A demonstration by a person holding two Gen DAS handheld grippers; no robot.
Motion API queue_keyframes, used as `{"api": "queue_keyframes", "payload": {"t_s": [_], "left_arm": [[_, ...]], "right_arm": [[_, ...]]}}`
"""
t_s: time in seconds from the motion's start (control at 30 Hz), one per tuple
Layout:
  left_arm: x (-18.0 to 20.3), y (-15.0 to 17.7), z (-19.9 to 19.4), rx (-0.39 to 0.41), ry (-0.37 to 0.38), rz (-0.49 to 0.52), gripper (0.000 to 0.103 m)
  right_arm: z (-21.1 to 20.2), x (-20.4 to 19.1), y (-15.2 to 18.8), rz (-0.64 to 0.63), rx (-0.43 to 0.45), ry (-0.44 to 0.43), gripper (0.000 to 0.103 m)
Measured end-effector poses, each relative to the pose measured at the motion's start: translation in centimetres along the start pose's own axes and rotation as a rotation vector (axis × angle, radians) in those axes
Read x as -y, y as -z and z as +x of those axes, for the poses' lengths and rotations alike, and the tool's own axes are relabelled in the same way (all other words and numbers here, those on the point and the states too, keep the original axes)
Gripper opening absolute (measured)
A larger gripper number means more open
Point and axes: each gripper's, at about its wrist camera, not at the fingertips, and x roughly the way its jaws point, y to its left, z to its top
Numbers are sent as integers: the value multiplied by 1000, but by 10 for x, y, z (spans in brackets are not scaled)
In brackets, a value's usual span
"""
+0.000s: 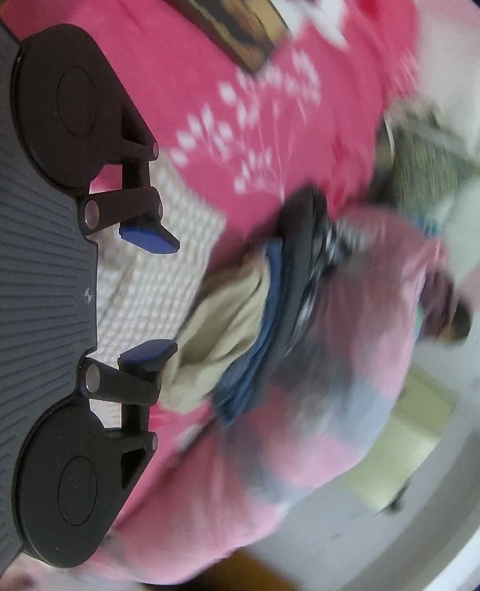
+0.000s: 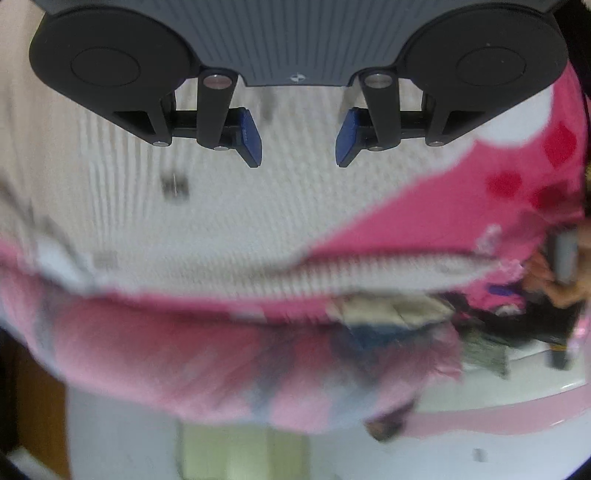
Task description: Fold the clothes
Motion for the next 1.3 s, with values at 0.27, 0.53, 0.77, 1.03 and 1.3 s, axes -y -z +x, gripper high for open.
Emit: {"api": "queue_keyframes", "payload": {"t_s": [0.27, 0.53, 0.77, 1.03, 1.3], "left_arm": [[-8, 8, 18, 59, -17, 40, 51], [-55, -5, 28, 13, -58, -122, 51], [-78, -13, 36, -37, -86, -206, 52], [-70, -8, 36, -38, -116, -136, 52], [-73, -8, 37, -47, -111, -144, 52]], "right_arm": [[88, -42, -59, -397, 38, -9, 43], [167, -69, -54, -656, -24, 24, 38], [157, -95, -71, -653, 55, -121, 38], [261, -68, -168, -53, -179, -291, 38], [445, -69, -199, 284, -497, -326, 40]]}}
